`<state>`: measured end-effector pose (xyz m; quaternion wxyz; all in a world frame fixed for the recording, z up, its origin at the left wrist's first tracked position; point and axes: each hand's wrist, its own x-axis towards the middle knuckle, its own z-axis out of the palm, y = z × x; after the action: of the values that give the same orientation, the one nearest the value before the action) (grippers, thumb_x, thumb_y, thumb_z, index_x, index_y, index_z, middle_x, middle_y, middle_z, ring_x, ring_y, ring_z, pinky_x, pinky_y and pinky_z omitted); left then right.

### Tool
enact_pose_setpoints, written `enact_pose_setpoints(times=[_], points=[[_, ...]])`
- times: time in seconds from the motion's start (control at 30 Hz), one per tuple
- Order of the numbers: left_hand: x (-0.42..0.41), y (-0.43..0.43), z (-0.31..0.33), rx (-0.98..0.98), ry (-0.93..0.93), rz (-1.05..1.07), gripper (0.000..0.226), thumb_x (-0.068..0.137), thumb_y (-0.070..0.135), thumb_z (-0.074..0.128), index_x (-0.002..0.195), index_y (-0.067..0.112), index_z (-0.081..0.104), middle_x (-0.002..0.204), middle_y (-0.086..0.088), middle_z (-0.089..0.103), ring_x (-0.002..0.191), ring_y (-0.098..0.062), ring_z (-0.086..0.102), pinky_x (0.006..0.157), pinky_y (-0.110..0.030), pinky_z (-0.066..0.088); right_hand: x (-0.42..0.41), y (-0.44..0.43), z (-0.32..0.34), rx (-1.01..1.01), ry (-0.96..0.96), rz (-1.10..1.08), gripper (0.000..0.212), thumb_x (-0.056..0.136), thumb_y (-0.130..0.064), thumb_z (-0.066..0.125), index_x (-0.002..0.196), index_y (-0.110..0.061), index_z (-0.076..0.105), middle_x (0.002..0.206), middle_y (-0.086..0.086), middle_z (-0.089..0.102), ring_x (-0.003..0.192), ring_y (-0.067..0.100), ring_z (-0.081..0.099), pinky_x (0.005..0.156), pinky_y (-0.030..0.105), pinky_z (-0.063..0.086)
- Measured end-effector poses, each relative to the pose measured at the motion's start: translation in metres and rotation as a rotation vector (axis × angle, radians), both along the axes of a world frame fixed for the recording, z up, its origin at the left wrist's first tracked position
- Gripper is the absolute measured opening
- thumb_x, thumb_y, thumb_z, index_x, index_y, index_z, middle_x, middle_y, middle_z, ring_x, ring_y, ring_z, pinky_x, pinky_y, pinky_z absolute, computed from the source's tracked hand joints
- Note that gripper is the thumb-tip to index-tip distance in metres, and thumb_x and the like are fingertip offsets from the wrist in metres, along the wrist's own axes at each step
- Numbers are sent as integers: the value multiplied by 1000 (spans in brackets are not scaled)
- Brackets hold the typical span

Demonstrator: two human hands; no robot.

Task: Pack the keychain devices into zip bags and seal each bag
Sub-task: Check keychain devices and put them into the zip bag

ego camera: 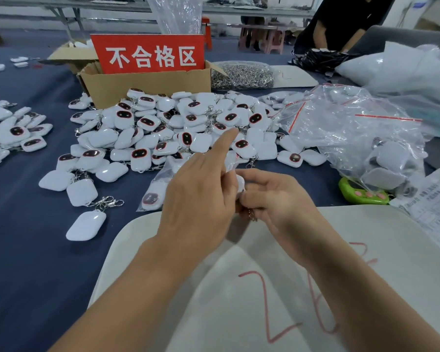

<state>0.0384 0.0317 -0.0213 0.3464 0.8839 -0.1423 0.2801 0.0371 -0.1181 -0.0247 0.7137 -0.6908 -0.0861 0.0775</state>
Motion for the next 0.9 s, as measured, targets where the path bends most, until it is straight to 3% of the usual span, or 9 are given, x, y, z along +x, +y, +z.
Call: enact_pose_setpoints(times=[0.1,0.2,0.3,0.4,0.5,0.6,0.67,0.8,0.9], points=[[0,3,-2,2,0,-75,55,97,14,54,151,21,50,85,12,52,83,-5,44,78,-21,38,-3,2,0,-61,-36,54,31,87,1,61,108,-13,78,97,29,74,82,28,65,82,41,52],[-2,3,-3,-49,14,-182,51,100,13,56,149,24,51,85,13,56,84,-4,49,82,-13,38,-4,8,-1,-164,-68,-46,25,96,-8,64,80,-21,77,66,6,71,60,15,57,58,27,49],[-7,-1,-3,-101,22,-252,48,101,18,54,148,29,53,84,13,59,82,-7,56,76,-12,39,-1,10,-4,-457,-144,-166,31,93,-8,59,68,-24,66,52,-11,61,50,2,47,52,20,41],[-8,-3,-3,-186,14,-203,40,103,35,52,143,34,56,83,14,65,78,-4,62,71,-8,40,-3,8,0,-714,-228,-244,40,87,-10,55,66,-43,67,50,-23,62,51,-3,55,46,10,37],[6,14,-2,-380,27,65,39,98,52,49,133,40,62,84,16,68,68,-5,62,65,-12,44,0,-5,5,-683,-232,-357,33,86,-16,66,72,-44,74,61,-21,70,60,3,64,56,13,48],[24,38,-1,-647,93,308,31,94,37,54,121,42,68,75,11,68,66,-3,60,68,-22,48,7,-17,4,-633,-224,-548,34,85,-12,69,66,-39,75,61,-19,71,62,8,66,56,11,47],[32,50,-1,-767,143,413,34,89,25,56,114,42,71,68,15,66,58,2,55,59,-15,44,11,-19,1,-609,-218,-651,29,85,-11,68,70,-35,77,59,-18,70,58,5,64,54,10,45],[35,61,0,-768,226,492,32,80,23,60,97,50,67,64,23,63,59,5,56,64,-26,41,19,-14,-4,-556,-244,-730,25,91,-12,64,97,-31,80,81,-20,74,82,-7,67,76,3,46],[36,63,-2,-653,276,436,30,77,23,66,90,50,67,65,24,63,60,6,57,60,-26,41,31,-11,-9,-448,-190,-620,43,94,-5,58,124,-33,72,114,-23,71,108,-1,66,102,20,49]])
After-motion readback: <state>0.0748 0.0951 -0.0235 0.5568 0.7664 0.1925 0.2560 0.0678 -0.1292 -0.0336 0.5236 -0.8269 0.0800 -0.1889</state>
